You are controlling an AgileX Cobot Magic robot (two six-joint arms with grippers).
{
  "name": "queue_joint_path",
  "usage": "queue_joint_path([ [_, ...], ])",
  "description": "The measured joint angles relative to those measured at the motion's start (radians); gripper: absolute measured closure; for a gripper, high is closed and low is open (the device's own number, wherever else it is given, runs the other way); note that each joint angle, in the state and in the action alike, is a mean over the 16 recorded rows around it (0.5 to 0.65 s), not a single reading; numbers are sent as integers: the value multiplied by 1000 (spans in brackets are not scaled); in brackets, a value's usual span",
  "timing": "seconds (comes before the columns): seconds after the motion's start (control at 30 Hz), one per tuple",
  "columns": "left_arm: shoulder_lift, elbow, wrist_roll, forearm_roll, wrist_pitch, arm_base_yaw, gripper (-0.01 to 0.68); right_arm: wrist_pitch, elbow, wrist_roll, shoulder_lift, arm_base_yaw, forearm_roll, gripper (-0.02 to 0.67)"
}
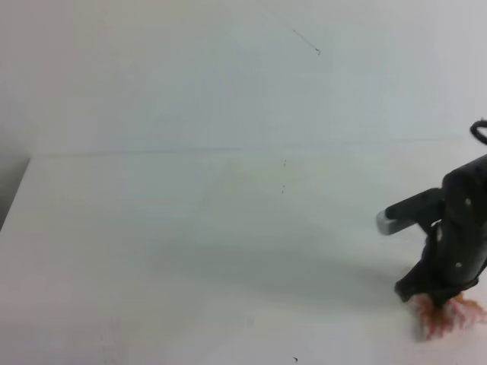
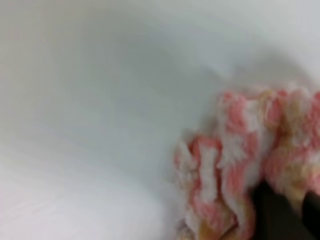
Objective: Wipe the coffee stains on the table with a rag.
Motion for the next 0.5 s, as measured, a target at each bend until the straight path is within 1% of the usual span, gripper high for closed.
queue_joint_path([
  [0.17, 0, 0, 0, 0, 0, 0, 674, -61, 77, -83, -54, 195, 138, 620],
  [0.3, 0, 0, 0, 0, 0, 0, 674, -123, 77, -117, -74, 347, 197, 620],
  [0.4, 0, 0, 0, 0, 0, 0, 674, -163, 37, -129, -79, 420, 214, 620],
  [0.5, 0, 0, 0, 0, 0, 0, 674, -194, -29, -135, -79, 448, 213, 620],
])
